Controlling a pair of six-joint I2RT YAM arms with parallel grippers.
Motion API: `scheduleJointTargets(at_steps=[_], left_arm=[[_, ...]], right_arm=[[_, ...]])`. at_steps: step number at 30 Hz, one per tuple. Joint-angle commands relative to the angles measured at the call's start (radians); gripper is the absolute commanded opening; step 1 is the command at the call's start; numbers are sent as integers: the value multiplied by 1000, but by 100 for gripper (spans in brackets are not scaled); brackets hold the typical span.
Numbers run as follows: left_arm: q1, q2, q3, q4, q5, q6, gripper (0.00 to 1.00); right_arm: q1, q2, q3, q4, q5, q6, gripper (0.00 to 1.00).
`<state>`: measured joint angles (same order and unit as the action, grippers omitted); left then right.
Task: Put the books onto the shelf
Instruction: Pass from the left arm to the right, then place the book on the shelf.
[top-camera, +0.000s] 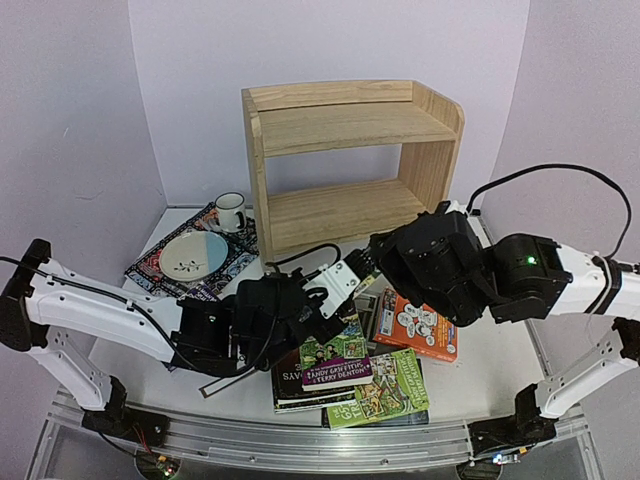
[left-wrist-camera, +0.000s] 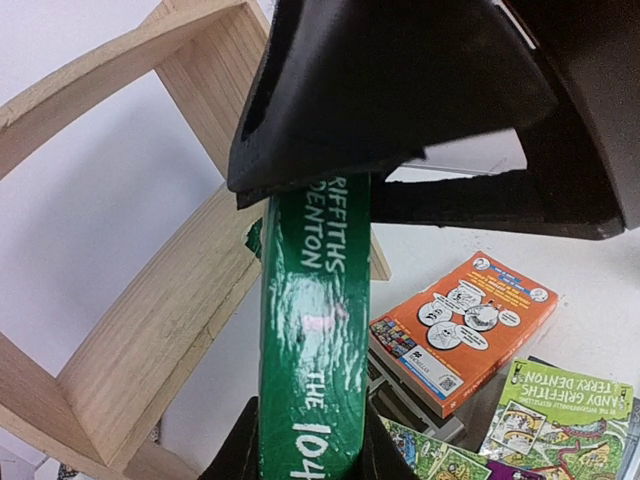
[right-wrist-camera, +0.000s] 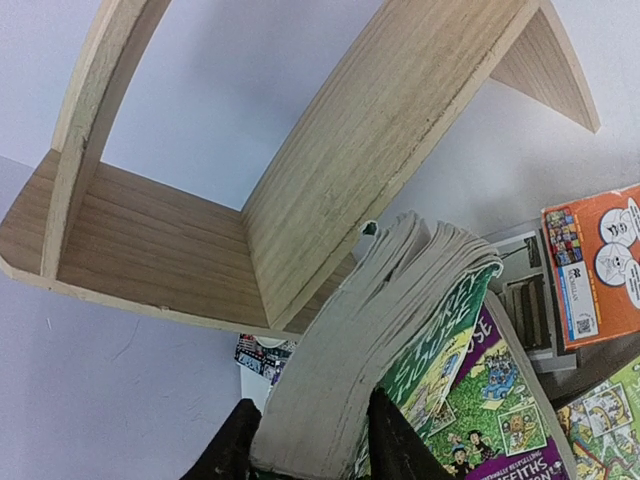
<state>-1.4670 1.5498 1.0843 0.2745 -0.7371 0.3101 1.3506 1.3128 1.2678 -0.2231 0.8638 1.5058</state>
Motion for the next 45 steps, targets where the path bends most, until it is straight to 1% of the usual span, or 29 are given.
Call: scheduleJointTargets(at_steps=[1, 3, 5, 7, 10, 11, 12, 14, 16, 17, 19, 23, 25, 28, 32, 35, 41, 45], left_arm=[[-6, -1, 44, 109, 2, 58, 5], [-6, -9, 39, 112, 17, 53, 12], [-6, -22, 29, 111, 37, 39, 26], [-7, -44, 15, 110, 59, 10, 42], [-7, -76, -13, 109, 86, -41, 60], [-7, -87, -22, 109, 92, -60, 69], [-6, -101, -29, 107, 105, -77, 72], [-5, -132, -55, 104, 128, -119, 75], [-4, -177, -86, 99, 153, -170, 79], [-4, -205, -105, 96, 171, -198, 80], [-4, -258, -147, 79, 193, -257, 80], [3, -348, -192, -11, 170, -378, 80], [14, -397, -215, -58, 154, -426, 80], [61, -464, -241, -129, 170, -494, 79], [119, -531, -278, -175, 221, -552, 78], [138, -554, -291, -204, 228, -593, 76], [144, -595, -329, -241, 193, -662, 69], [149, -633, -355, -258, 176, -683, 66]], right_arm=[[-5, -10, -3, 10, 35, 5, 22], [-8, -16, -7, 10, 38, -2, 11], [-10, -17, 0, 9, 42, -33, 5], [-10, -18, 0, 8, 47, -51, 0], [-11, -17, 6, 7, 58, -80, 0], [-11, -18, 9, 7, 61, -91, 0], [-11, -18, 14, 7, 67, -109, 0], [-11, -18, 21, 7, 74, -160, 0], [-12, -15, 37, 15, 74, -260, 0], [-13, -13, 48, 21, 68, -332, 0], [-14, -17, 47, 85, 31, -552, 0], [-16, -58, -65, 341, -111, -902, 0], [-17, -77, -109, 456, -180, -1038, 0], [-20, -62, -105, 519, -235, -1183, 0], [-25, -8, -29, 532, -271, -1284, 0], [-28, 32, 30, 533, -277, -1326, 0], [-62, 117, 136, 535, -299, -1351, 0], [-96, 152, 181, 535, -328, -1343, 0]])
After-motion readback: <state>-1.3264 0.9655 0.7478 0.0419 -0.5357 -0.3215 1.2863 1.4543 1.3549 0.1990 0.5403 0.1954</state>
